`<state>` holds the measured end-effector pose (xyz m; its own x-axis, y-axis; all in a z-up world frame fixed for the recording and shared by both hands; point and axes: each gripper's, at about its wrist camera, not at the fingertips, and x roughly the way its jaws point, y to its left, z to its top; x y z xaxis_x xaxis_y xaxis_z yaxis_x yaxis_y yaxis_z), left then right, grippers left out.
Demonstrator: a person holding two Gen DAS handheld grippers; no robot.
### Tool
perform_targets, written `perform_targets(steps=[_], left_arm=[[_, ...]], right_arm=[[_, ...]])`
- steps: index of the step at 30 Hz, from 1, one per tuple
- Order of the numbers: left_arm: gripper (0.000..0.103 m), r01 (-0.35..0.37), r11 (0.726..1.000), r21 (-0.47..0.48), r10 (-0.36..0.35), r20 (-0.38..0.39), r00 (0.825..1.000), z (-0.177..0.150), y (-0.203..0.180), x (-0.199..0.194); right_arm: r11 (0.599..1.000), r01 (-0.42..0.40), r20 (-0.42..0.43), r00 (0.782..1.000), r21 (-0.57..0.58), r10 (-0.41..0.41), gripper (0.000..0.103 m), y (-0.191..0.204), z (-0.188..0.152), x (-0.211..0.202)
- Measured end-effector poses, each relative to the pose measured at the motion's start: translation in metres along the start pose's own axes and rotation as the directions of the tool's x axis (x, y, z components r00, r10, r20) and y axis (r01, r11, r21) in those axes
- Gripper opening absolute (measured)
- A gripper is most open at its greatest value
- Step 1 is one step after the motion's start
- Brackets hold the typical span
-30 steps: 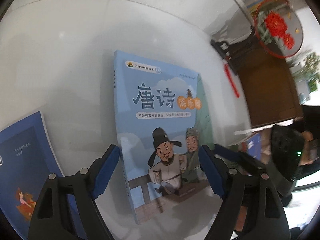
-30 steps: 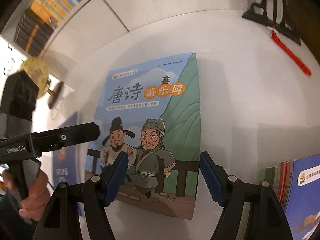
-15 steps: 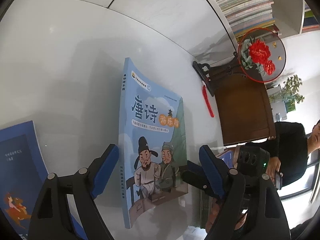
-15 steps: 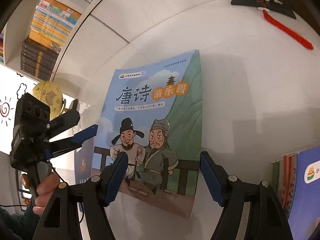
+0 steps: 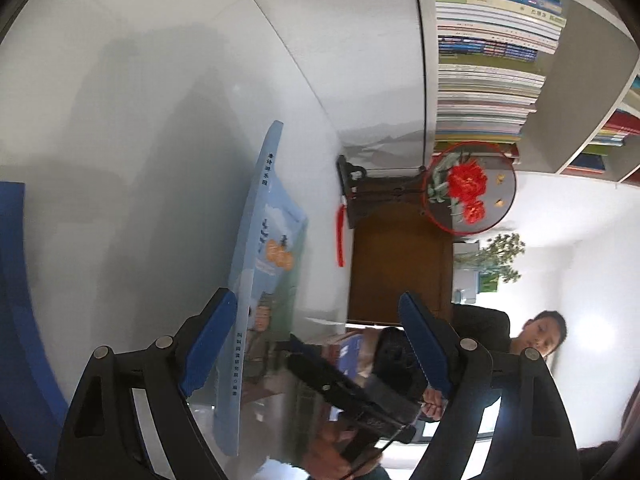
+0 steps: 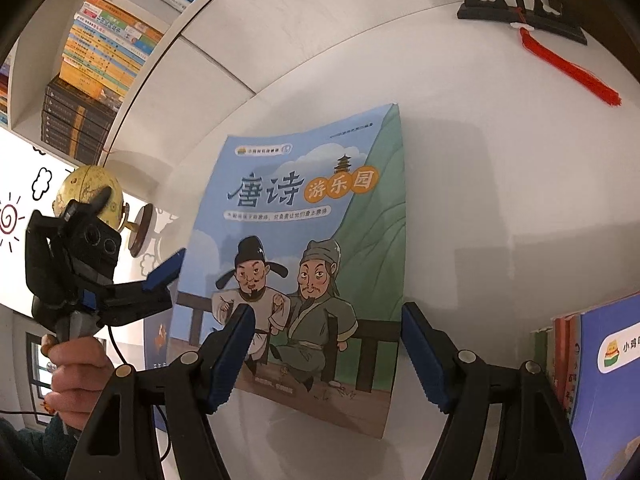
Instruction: Organize books
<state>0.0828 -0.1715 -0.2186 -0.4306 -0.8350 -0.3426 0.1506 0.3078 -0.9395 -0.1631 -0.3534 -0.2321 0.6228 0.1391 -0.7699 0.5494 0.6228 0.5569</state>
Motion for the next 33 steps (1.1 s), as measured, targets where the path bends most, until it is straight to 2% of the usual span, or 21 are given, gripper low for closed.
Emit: perform_targets(steps=[3, 4, 6, 8, 10, 12, 13, 14, 15, 18, 23, 27, 29, 33], left_arm=[[0.081, 0.055, 0.997, -0.053, -0.057, -0.043, 0.997, -0.004, 0.005, 0.016], [0.081, 0.051, 0.996, -0.070, -0.055, -0.057, 0.997, -0.006, 0.008, 0.022], [0.081, -0.023, 0.999, -0.033, 0.021, -0.078, 0.997, -0.012, 0.008, 0.036], [0.080, -0.129, 0.992, -0.002, 0.128, -0.097, 0.987, -0.017, 0.009, 0.049], [0.064, -0.204, 0.979, 0.020, 0.205, -0.108, 0.973, -0.018, 0.009, 0.053], [0.045, -0.228, 0.974, -0.013, 0.224, -0.132, 0.966, -0.014, 0.016, 0.054], [0.040, -0.242, 0.970, -0.039, 0.235, -0.132, 0.963, -0.012, 0.019, 0.052], [0.030, -0.258, 0.964, -0.065, 0.248, -0.126, 0.960, -0.010, 0.022, 0.050], [0.024, -0.267, 0.961, -0.076, 0.256, -0.128, 0.958, -0.009, 0.024, 0.050], [0.017, -0.303, 0.952, -0.051, 0.293, -0.140, 0.946, -0.010, 0.020, 0.054], [0.017, -0.319, 0.945, -0.072, 0.302, -0.187, 0.935, -0.014, 0.020, 0.063], [0.017, -0.328, 0.939, -0.100, 0.302, -0.210, 0.930, -0.010, 0.020, 0.064], [0.017, -0.342, 0.935, -0.091, 0.316, -0.220, 0.923, -0.009, 0.017, 0.065], [0.017, -0.362, 0.930, -0.065, 0.338, -0.234, 0.911, -0.006, 0.012, 0.067]], right_arm=[[1.000, -0.002, 0.001, 1.000, -0.003, 0.002, 0.075, 0.000, -0.001, 0.000], [1.000, -0.009, -0.001, 1.000, 0.001, 0.009, 0.075, -0.001, -0.001, 0.000], [1.000, -0.015, -0.006, 1.000, 0.001, 0.015, 0.074, 0.000, -0.001, 0.000], [1.000, -0.011, -0.009, 1.000, -0.005, 0.011, 0.074, 0.001, -0.001, 0.001], [1.000, -0.009, -0.012, 1.000, -0.008, 0.009, 0.074, 0.001, -0.002, 0.000], [1.000, -0.003, -0.022, 1.000, 0.005, 0.004, 0.074, -0.001, -0.002, -0.002], [1.000, -0.001, -0.040, 0.999, 0.014, 0.002, 0.074, -0.002, -0.004, -0.003], [1.000, 0.008, -0.055, 0.998, 0.018, -0.007, 0.074, -0.001, -0.006, -0.004], [1.000, 0.018, -0.067, 0.998, 0.019, -0.017, 0.074, 0.000, -0.008, -0.005], [0.999, 0.028, -0.089, 0.996, 0.035, -0.025, 0.075, 0.001, -0.018, -0.011], [0.986, -0.036, -0.108, 0.993, 0.161, 0.054, 0.076, -0.010, -0.052, -0.027], [0.972, -0.094, -0.130, 0.984, 0.214, 0.124, 0.076, -0.005, -0.085, -0.027], [0.967, -0.122, -0.134, 0.979, 0.223, 0.155, 0.077, -0.002, -0.092, -0.019], [0.956, -0.200, -0.088, 0.971, 0.216, 0.223, 0.078, 0.007, -0.085, -0.008]])
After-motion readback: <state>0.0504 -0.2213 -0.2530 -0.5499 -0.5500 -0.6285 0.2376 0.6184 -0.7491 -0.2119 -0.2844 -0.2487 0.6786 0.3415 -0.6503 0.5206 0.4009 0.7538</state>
